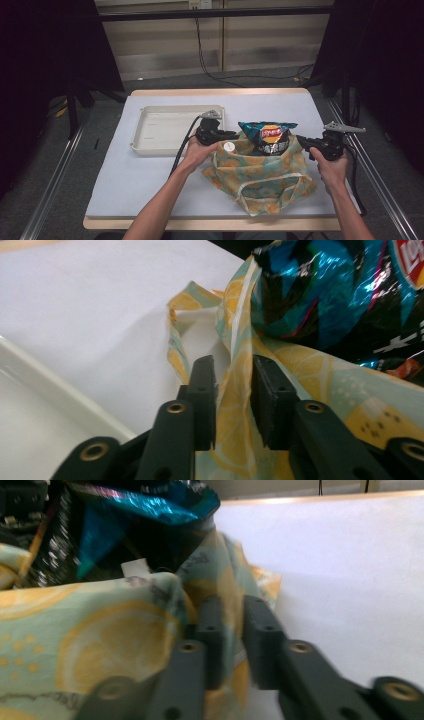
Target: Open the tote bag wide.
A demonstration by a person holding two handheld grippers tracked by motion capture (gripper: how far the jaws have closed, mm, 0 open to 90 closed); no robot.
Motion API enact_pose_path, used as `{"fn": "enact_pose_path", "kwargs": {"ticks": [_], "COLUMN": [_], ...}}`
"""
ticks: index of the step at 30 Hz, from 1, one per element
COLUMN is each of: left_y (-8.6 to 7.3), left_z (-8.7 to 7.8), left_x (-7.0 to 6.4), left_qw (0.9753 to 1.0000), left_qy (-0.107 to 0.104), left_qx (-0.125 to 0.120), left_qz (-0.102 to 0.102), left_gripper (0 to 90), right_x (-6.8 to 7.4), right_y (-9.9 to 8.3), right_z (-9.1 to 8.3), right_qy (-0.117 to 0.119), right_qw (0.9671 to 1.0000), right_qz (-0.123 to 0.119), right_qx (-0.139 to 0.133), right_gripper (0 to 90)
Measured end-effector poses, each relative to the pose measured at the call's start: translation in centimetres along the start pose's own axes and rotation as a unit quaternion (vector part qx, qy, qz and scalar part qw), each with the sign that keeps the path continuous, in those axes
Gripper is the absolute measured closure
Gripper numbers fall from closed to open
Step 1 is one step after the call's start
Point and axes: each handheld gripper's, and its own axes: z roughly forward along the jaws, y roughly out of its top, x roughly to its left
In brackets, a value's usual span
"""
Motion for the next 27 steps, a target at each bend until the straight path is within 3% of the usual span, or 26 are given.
{"fn": "enact_pose_path", "kwargs": {"ticks": [3,6,8,15,24,25,27], "left_y": [0.1,0.0,-0.1,-0.3,-1.3,-1.8,-2.3], "left_z": [-0.9,-2.2,-3.1,-6.6,-11.1,-11.5,-11.9], "left_x": [-0.2,-0.3,-0.4,-1.7,-4.3,-4.7,-5.4], "left_qw": [0.9998,0.9991,0.9987,0.9973,0.9952,0.9953,0.9954], "left_qy": [0.013,0.019,0.024,0.034,0.042,0.029,0.028], "left_qx": [-0.015,-0.037,-0.044,-0.063,-0.076,-0.08,-0.076], "left_qz": [-0.001,-0.007,-0.003,0.018,0.045,0.045,0.053], "left_gripper": [62.1,58.8,54.5,50.4,49.5,49.2,49.1], "right_x": [0.3,0.6,1.0,3.4,7.6,8.0,8.7], "right_y": [0.6,1.4,1.8,2.3,2.1,1.9,1.2], "right_z": [-0.6,-1.6,-2.3,-4.4,-6.6,-6.8,-6.9], "right_qy": [0.0,0.001,0.006,0.025,0.067,0.07,0.085], "right_qw": [0.9999,0.9995,0.9991,0.9975,0.9946,0.9943,0.9935], "right_qz": [-0.005,-0.01,-0.008,-0.035,-0.063,-0.067,-0.067], "right_qx": [-0.013,-0.03,-0.04,-0.056,-0.048,-0.044,-0.035], "right_gripper": [65.0,57.4,52.4,42.5,37.2,36.9,36.1]}}
